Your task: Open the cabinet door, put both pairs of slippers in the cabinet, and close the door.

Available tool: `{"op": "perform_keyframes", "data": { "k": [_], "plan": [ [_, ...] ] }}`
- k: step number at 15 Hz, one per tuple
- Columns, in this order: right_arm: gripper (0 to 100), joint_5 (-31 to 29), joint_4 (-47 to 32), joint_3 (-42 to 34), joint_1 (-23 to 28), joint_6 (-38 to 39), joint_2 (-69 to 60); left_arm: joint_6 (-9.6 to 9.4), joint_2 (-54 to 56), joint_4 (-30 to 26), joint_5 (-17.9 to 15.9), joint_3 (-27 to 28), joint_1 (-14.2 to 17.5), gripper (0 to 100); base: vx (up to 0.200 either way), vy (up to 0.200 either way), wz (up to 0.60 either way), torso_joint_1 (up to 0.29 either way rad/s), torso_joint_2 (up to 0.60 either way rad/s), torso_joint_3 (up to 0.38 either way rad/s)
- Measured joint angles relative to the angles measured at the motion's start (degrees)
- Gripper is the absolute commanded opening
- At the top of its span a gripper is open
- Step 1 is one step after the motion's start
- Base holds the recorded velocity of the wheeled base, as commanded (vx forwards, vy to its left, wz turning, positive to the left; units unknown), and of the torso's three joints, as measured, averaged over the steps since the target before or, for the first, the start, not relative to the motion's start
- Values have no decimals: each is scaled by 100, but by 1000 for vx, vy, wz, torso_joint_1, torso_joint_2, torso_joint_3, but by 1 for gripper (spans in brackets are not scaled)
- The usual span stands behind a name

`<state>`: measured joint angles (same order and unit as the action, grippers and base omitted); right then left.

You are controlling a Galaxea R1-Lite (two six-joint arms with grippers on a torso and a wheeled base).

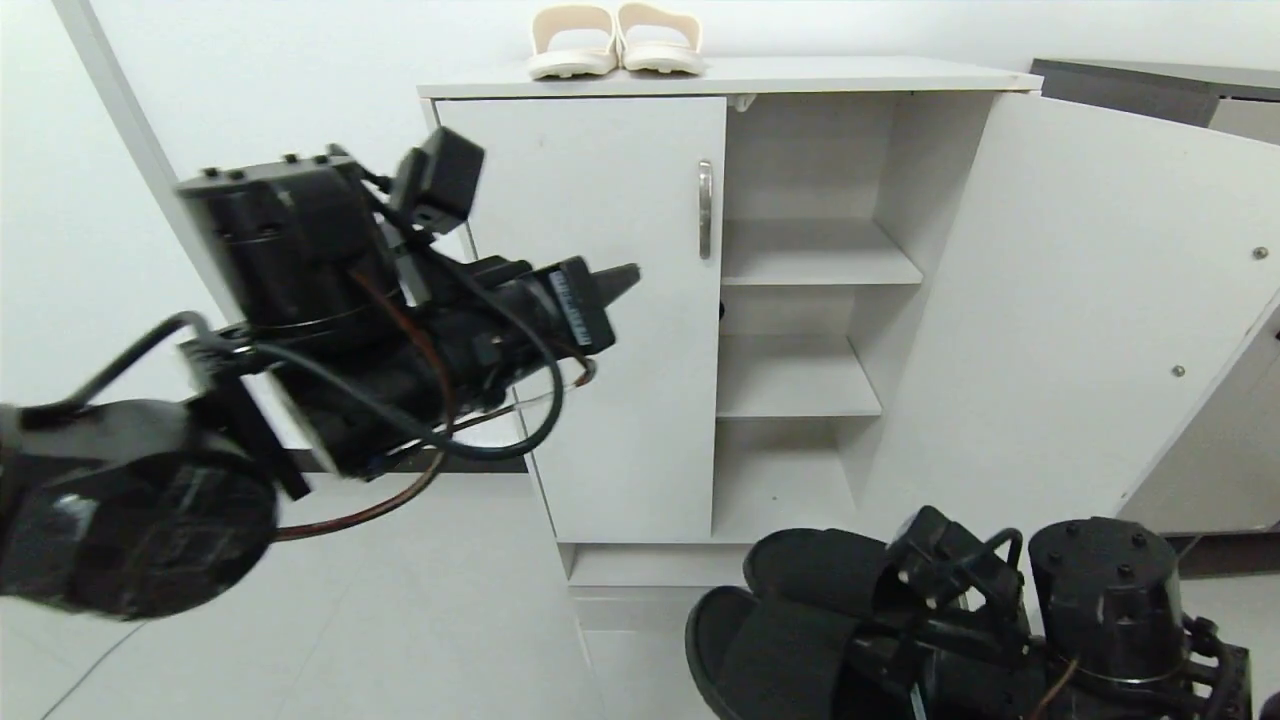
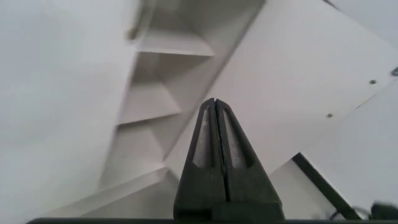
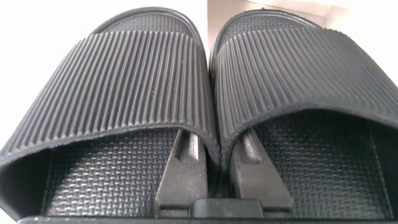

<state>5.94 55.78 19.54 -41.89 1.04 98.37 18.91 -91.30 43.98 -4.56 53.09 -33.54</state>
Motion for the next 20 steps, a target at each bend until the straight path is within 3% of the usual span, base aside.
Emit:
{"op": "perform_keyframes", "data": {
  "k": [3,6,9,12,14,15,17,18,20],
  "plan": [
    [0,-1229,0,664,41,323,364,-2,1445,-668,177,-965,708,0,0,0,0,0,0,0],
    [0,-2280,0,1378,79,728,855,-38,3280,-2174,410,-1484,1508,0,0,0,0,0,0,0],
    [0,-2460,-4,1635,178,800,1130,-424,5330,-4103,789,-1897,2324,0,0,0,0,0,0,0],
    [0,-2489,2,1668,190,796,1208,-831,7245,-5192,1221,-2760,3260,0,0,0,0,0,0,0],
    [0,-2484,-1,1657,182,794,1230,-961,7967,-5074,1446,-3705,3629,0,0,0,0,0,0,0],
    [0,-2489,0,1651,195,796,1241,-1000,8193,-4808,1334,-4196,3745,0,0,0,0,0,0,0],
    [0,-2476,-1,1640,179,794,1247,-963,8438,-4334,647,-4940,3871,0,0,0,0,0,0,0],
    [0,-2478,2,1635,184,794,1254,-925,8513,-4237,463,-5119,3894,0,0,0,0,0,0,0],
    [0,-2476,0,1629,179,785,1265,-963,8598,-4226,467,-5235,3830,0,0,0,0,0,0,0]
  ]
}}
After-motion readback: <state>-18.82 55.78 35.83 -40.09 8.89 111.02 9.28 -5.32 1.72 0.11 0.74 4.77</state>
